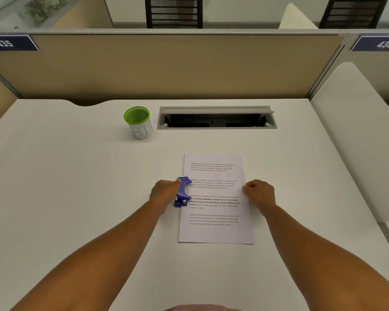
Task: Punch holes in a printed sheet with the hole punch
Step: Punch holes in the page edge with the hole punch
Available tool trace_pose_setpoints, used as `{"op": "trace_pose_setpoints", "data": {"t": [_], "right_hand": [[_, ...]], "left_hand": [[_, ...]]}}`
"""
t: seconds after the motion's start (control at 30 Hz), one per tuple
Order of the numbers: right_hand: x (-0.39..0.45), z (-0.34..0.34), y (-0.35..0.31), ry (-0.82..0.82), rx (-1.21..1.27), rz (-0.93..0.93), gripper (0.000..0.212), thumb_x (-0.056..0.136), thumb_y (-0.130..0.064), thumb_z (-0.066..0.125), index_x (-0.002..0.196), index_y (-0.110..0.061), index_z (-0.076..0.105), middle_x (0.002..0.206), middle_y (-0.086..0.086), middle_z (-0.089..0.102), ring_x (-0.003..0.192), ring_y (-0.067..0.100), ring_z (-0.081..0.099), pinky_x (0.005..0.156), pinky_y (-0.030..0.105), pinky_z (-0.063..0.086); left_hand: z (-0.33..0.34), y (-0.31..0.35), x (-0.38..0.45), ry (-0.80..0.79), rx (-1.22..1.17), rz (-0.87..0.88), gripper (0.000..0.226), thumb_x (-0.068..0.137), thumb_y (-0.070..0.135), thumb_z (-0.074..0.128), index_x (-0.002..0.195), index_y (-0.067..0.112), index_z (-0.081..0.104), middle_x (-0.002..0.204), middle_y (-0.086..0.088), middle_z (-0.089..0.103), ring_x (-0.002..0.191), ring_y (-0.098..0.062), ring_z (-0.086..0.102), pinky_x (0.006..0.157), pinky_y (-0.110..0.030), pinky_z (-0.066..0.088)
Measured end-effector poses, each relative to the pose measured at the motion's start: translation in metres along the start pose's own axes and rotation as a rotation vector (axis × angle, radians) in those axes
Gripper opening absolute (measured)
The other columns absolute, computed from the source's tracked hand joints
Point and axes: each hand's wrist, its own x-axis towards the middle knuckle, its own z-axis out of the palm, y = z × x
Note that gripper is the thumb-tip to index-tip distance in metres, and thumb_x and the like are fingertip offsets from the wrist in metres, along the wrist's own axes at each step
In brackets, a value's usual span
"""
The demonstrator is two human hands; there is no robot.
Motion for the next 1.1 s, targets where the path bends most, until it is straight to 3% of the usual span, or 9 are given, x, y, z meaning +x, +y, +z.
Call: {"op": "trace_pose_setpoints", "data": {"t": [0.1, 0.2, 0.27, 0.47, 0.57, 0.63, 0.7, 0.97, 1.1], "right_hand": [[0.002, 0.002, 0.0, 0.019, -0.012, 0.019, 0.012, 0.08, -0.025, 0.057, 0.073, -0.018, 0.064, 0.079, -0.002, 0.062, 0.077, 0.022, 0.057, 0.059, 0.026, 0.04], [0.002, 0.007, 0.0, 0.052, -0.081, -0.011, 0.035, 0.085, -0.033, 0.061, 0.114, -0.014, 0.064, 0.114, 0.005, 0.06, 0.106, 0.026, 0.059, 0.079, 0.03, 0.045], [-0.001, 0.014, -0.001, 0.108, -0.143, -0.099, 0.044, 0.087, -0.037, 0.061, 0.123, -0.012, 0.059, 0.124, 0.008, 0.054, 0.118, 0.028, 0.051, 0.088, 0.039, 0.047], [-0.012, 0.04, -0.007, 0.158, -0.337, -0.446, 0.047, 0.089, -0.042, 0.057, 0.124, -0.012, 0.056, 0.137, 0.004, 0.049, 0.129, 0.026, 0.037, 0.099, 0.044, 0.042], [-0.014, 0.052, -0.01, 0.106, -0.383, -0.527, 0.047, 0.09, -0.042, 0.053, 0.126, -0.013, 0.056, 0.147, 0.005, 0.043, 0.142, 0.025, 0.026, 0.113, 0.045, 0.031], [-0.015, 0.06, -0.012, 0.068, -0.409, -0.577, 0.048, 0.091, -0.043, 0.051, 0.129, -0.013, 0.056, 0.151, 0.004, 0.039, 0.147, 0.024, 0.019, 0.118, 0.042, 0.023], [-0.015, 0.065, -0.012, 0.028, -0.418, -0.61, 0.049, 0.092, -0.043, 0.05, 0.13, -0.014, 0.056, 0.153, 0.002, 0.037, 0.148, 0.022, 0.016, 0.119, 0.04, 0.022], [-0.016, 0.072, -0.012, -0.006, -0.412, -0.64, 0.043, 0.092, -0.039, 0.053, 0.125, -0.012, 0.061, 0.149, 0.006, 0.042, 0.142, 0.027, 0.03, 0.118, 0.042, 0.025], [-0.014, 0.072, -0.016, 0.032, -0.419, -0.64, 0.038, 0.091, -0.037, 0.054, 0.117, -0.013, 0.066, 0.142, 0.006, 0.05, 0.135, 0.027, 0.038, 0.115, 0.044, 0.028]], "left_hand": [[0.0, 0.001, 0.002, -0.002, 0.013, 0.008, 0.03, 0.085, 0.041, 0.058, 0.077, 0.012, 0.062, 0.084, -0.012, 0.07, 0.072, -0.024, 0.058, 0.066, -0.033, 0.042], [-0.001, 0.001, 0.003, -0.017, 0.037, 0.018, 0.031, 0.084, 0.04, 0.063, 0.073, 0.011, 0.058, 0.077, -0.01, 0.062, 0.07, -0.024, 0.052, 0.066, -0.034, 0.042], [-0.001, -0.001, 0.003, -0.028, 0.045, 0.029, 0.033, 0.082, 0.039, 0.067, 0.069, 0.013, 0.054, 0.072, -0.009, 0.056, 0.067, -0.023, 0.047, 0.065, -0.035, 0.04], [-0.004, -0.007, 0.008, -0.052, 0.015, 0.023, 0.038, 0.076, 0.044, 0.076, 0.068, 0.015, 0.053, 0.077, -0.008, 0.06, 0.072, -0.021, 0.052, 0.067, -0.035, 0.042], [-0.005, -0.007, 0.012, -0.058, 0.017, -0.006, 0.037, 0.075, 0.044, 0.079, 0.068, 0.019, 0.052, 0.087, -0.009, 0.065, 0.079, -0.023, 0.061, 0.08, -0.04, 0.054], [-0.006, -0.008, 0.014, -0.061, 0.005, -0.014, 0.032, 0.074, 0.042, 0.081, 0.081, 0.02, 0.059, 0.098, -0.008, 0.07, 0.088, -0.026, 0.069, 0.089, -0.042, 0.055], [-0.008, -0.007, 0.016, -0.078, -0.014, -0.033, 0.048, 0.073, 0.042, 0.082, 0.109, 0.018, 0.061, 0.107, -0.007, 0.071, 0.092, -0.023, 0.072, 0.089, -0.04, 0.057], [-0.01, -0.007, 0.022, -0.132, -0.057, -0.057, 0.053, 0.075, 0.033, 0.083, 0.119, 0.016, 0.057, 0.11, -0.008, 0.071, 0.093, -0.022, 0.073, 0.091, -0.041, 0.056], [-0.011, -0.007, 0.026, -0.16, -0.096, -0.077, 0.051, 0.075, 0.029, 0.083, 0.118, 0.017, 0.057, 0.112, -0.008, 0.07, 0.091, -0.021, 0.071, 0.079, -0.032, 0.057]]}}
